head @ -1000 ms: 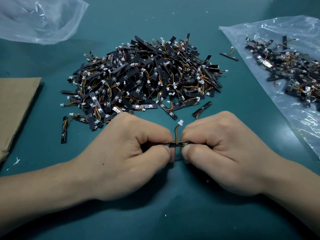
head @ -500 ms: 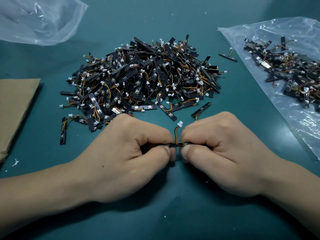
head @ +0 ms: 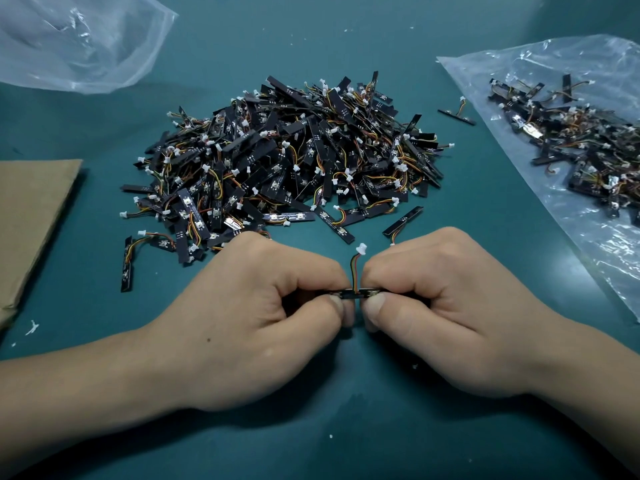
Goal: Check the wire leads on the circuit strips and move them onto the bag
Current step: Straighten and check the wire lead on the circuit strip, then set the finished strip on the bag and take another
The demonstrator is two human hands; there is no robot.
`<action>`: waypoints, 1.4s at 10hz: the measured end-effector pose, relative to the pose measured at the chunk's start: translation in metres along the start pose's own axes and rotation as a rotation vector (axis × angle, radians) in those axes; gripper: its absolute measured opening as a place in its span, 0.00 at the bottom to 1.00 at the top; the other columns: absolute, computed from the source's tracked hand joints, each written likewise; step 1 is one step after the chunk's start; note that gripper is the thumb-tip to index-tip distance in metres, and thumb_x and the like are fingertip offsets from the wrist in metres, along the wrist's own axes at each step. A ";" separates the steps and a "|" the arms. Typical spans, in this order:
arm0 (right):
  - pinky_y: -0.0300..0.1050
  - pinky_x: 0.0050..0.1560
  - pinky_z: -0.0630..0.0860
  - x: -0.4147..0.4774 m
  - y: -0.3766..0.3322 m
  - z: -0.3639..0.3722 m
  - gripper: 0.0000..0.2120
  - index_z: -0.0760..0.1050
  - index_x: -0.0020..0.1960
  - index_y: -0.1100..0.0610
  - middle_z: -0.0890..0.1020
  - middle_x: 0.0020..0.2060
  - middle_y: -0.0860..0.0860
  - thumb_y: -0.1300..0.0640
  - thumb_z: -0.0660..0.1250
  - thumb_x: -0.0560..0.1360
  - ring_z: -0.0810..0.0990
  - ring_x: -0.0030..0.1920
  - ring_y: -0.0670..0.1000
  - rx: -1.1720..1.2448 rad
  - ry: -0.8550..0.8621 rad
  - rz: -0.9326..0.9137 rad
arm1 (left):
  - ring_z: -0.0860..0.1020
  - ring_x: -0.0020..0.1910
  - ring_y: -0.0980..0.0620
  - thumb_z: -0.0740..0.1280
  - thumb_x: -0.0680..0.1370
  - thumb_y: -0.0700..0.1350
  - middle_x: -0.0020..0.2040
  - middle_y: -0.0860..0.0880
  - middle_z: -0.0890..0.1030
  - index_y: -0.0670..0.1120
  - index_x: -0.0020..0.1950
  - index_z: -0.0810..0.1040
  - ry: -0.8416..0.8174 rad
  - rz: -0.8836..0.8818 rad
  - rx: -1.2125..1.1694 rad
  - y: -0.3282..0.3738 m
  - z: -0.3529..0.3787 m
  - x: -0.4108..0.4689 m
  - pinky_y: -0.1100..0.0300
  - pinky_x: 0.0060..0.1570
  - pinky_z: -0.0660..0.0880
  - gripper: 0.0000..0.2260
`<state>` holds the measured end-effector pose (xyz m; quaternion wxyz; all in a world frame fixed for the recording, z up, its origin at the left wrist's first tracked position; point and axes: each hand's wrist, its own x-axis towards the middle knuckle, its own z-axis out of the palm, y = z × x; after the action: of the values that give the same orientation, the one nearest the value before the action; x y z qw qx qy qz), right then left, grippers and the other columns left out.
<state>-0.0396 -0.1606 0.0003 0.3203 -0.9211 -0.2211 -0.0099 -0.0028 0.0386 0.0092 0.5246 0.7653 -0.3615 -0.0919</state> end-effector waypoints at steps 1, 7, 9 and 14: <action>0.57 0.32 0.68 0.000 0.001 0.000 0.14 0.68 0.33 0.56 0.69 0.27 0.50 0.56 0.63 0.77 0.70 0.31 0.54 0.004 0.016 -0.016 | 0.68 0.27 0.65 0.64 0.73 0.48 0.26 0.61 0.68 0.27 0.42 0.76 0.007 0.007 0.047 0.000 0.000 0.003 0.77 0.32 0.63 0.21; 0.53 0.34 0.72 -0.001 0.003 -0.001 0.17 0.78 0.37 0.54 0.76 0.29 0.47 0.51 0.58 0.80 0.75 0.32 0.50 0.068 0.030 -0.041 | 0.71 0.28 0.66 0.61 0.74 0.53 0.27 0.63 0.70 0.30 0.47 0.77 0.005 -0.015 0.006 0.002 -0.004 0.001 0.78 0.33 0.64 0.24; 0.50 0.30 0.67 -0.001 0.004 -0.003 0.19 0.70 0.32 0.58 0.67 0.25 0.50 0.51 0.59 0.80 0.67 0.28 0.51 0.155 0.033 -0.058 | 0.70 0.28 0.67 0.66 0.75 0.44 0.28 0.63 0.70 0.28 0.46 0.77 -0.042 -0.022 0.055 -0.009 -0.005 0.000 0.78 0.34 0.64 0.17; 0.30 0.31 0.66 0.001 0.006 0.004 0.10 0.83 0.47 0.51 0.76 0.27 0.43 0.55 0.64 0.81 0.71 0.26 0.42 0.378 0.385 0.142 | 0.77 0.55 0.55 0.67 0.76 0.44 0.59 0.55 0.77 0.51 0.58 0.81 -0.086 0.100 0.399 -0.012 -0.010 0.001 0.60 0.57 0.72 0.11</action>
<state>-0.0363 -0.1618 -0.0056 0.5222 -0.8395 -0.0889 -0.1207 0.0084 0.0476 0.0028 0.3505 0.8305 -0.4322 -0.0248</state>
